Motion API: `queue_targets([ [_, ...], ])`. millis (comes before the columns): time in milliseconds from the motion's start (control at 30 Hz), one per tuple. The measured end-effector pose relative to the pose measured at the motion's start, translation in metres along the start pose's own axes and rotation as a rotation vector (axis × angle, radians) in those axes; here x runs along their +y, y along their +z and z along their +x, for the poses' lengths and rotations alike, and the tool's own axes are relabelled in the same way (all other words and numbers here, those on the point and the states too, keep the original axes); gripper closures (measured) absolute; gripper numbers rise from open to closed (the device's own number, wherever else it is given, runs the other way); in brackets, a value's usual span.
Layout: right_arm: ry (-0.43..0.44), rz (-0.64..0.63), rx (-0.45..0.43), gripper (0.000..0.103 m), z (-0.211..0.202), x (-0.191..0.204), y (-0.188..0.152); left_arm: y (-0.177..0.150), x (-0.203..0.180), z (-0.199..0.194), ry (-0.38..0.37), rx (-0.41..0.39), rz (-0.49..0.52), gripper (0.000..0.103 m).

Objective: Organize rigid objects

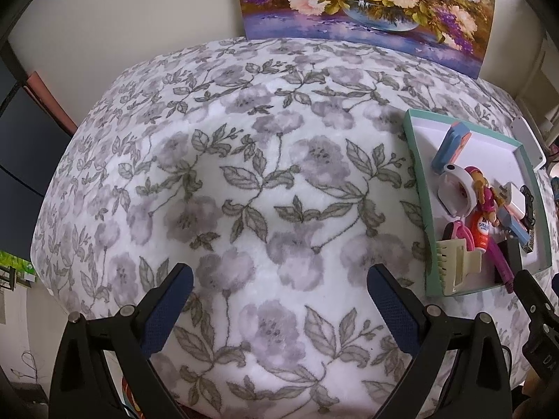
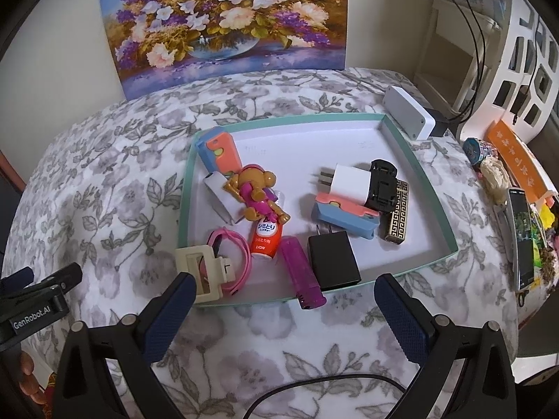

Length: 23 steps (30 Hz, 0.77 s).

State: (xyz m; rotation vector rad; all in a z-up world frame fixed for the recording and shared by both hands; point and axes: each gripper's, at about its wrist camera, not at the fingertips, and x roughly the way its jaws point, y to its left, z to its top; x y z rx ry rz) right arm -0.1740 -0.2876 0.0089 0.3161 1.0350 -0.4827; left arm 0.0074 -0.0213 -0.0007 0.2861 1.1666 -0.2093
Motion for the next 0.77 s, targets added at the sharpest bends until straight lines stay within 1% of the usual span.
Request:
queue_targets([
  [133,-0.001,-0.002,-0.004,0.0,-0.0002,0.0006,0.0007,-0.0009,-0.0026,0.0006,-0.018,0.006,0.011,0.003],
  [233,-0.002,0.0,-0.006,0.0,-0.0006,0.0013,-0.0006,-0.0025,-0.0054,0.0017,0.005,0.008,0.028,0.003],
  [400,0.002,0.002,0.001,0.0,0.0006,0.0016,-0.0011,-0.0032,-0.0046,0.0005,0.023,0.001,0.028,0.003],
  [500,0.007,0.011,0.009,0.0,0.002,-0.0003,-0.0014,-0.0031,-0.0041,0.0015,0.01,0.006,0.028,0.003],
  [767,0.009,0.005,0.01,0.0,0.0025,0.0012,-0.001,-0.003,-0.0055,-0.0035,-0.005,-0.019,0.034,0.003],
])
